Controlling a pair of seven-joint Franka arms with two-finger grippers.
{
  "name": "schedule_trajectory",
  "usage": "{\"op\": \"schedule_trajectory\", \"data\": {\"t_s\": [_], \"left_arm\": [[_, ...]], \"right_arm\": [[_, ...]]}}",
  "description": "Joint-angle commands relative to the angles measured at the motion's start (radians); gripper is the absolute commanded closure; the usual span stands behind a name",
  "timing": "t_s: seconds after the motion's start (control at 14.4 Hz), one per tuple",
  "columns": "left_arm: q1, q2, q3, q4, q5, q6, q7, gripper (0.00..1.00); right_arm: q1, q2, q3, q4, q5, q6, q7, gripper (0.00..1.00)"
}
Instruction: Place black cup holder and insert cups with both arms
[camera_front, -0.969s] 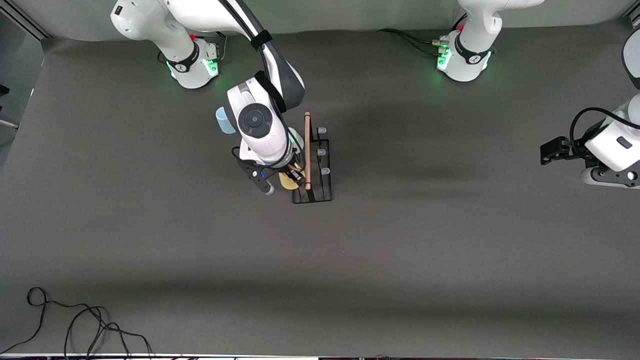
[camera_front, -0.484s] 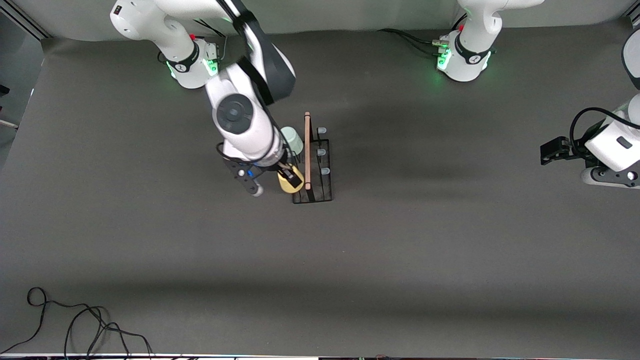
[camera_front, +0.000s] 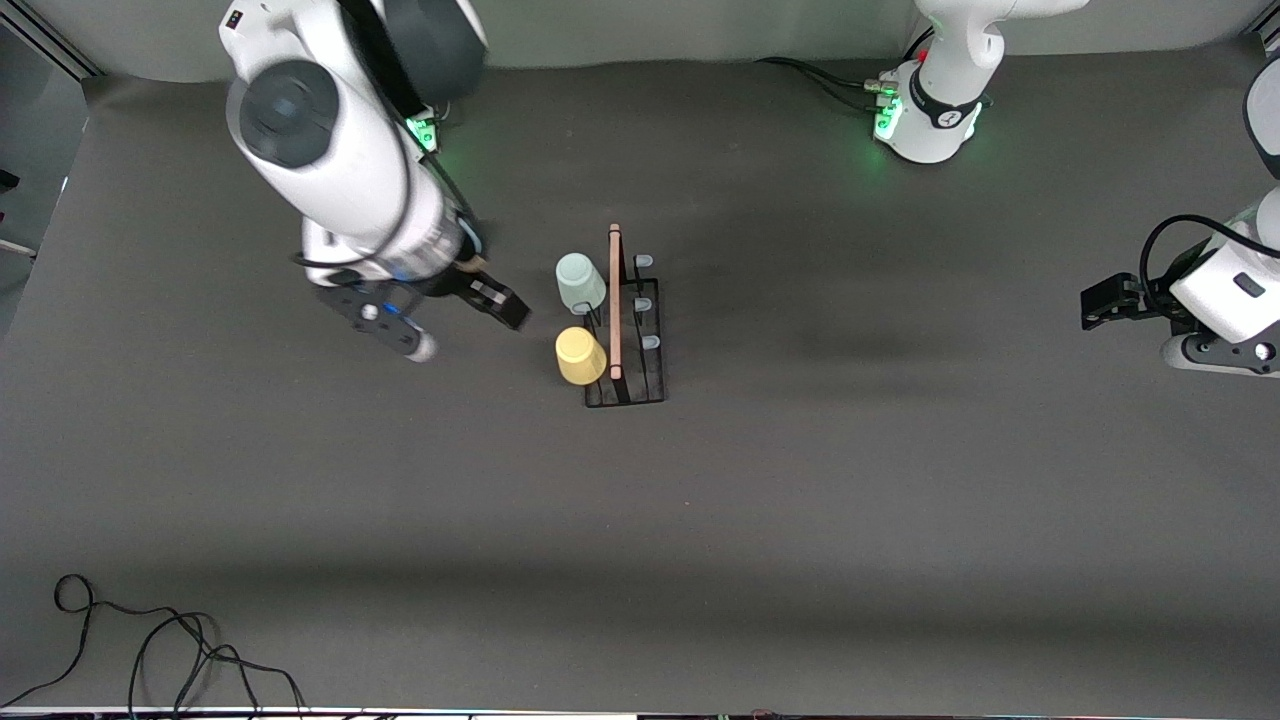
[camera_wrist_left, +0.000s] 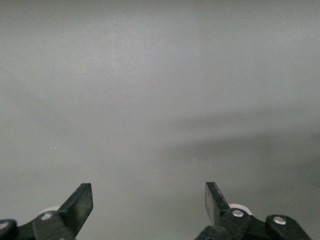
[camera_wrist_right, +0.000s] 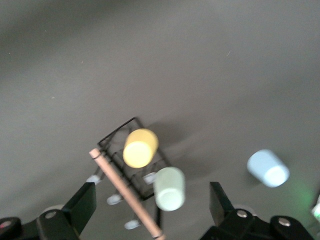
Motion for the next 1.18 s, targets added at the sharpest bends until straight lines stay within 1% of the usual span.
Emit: {"op": "schedule_trajectory", "data": {"t_s": [0.0, 0.14, 0.21, 0.28, 0.35, 0.48, 0.55, 0.69, 0.83, 0.9, 0.97, 1.11], "left_arm": [[0.002, -0.001, -0.003, 0.012, 0.004, -0.019, -0.011, 0.00], [0.002, -0.001, -0.003, 0.012, 0.004, -0.019, -0.009, 0.00], [0.002, -0.001, -0.003, 0.012, 0.004, -0.019, -0.011, 0.00], [0.002, -0.001, -0.003, 0.012, 0.004, -0.019, -0.011, 0.00], [0.002, -0.001, -0.003, 0.012, 0.004, -0.019, -0.011, 0.00], [0.002, -0.001, -0.003, 0.012, 0.004, -0.019, -0.011, 0.00], [0.002, -0.001, -0.003, 0.012, 0.004, -0.019, -0.011, 0.00], [0.002, -0.001, -0.003, 0.012, 0.004, -0.019, -0.011, 0.00], [0.002, -0.001, -0.003, 0.012, 0.004, -0.019, -0.011, 0.00], [0.002, -0.001, -0.003, 0.011, 0.004, -0.019, -0.011, 0.00], [0.002, -0.001, -0.003, 0.012, 0.004, -0.019, -0.009, 0.00], [0.002, -0.001, -0.003, 0.012, 0.004, -0.019, -0.009, 0.00]], "right_arm": [[-0.008, -0.092, 0.002, -0.059, -0.087, -0.027, -0.188, 0.00], [-0.086, -0.156, 0.027, -0.105, -0.116, -0.024, -0.266, 0.00], [-0.143, -0.187, 0.065, -0.128, -0.118, -0.024, -0.333, 0.00], [-0.219, -0.213, 0.117, -0.143, -0.132, -0.025, -0.387, 0.00], [-0.311, -0.235, 0.186, -0.157, -0.153, -0.027, -0.439, 0.00], [-0.515, -0.281, 0.345, -0.191, -0.191, -0.025, -0.550, 0.00], [-0.610, -0.301, 0.407, -0.212, -0.196, -0.025, -0.605, 0.00], [-0.753, -0.316, 0.478, -0.223, -0.198, -0.027, -0.709, 0.00], [-0.876, -0.319, 0.524, -0.222, -0.198, -0.028, -0.828, 0.00], [-0.916, -0.319, 0.529, -0.222, -0.198, -0.028, -0.871, 0.00], [-0.935, -0.319, 0.527, -0.222, -0.198, -0.028, -0.907, 0.00], [-0.937, -0.319, 0.513, -0.222, -0.214, -0.030, -0.942, 0.00]]}}
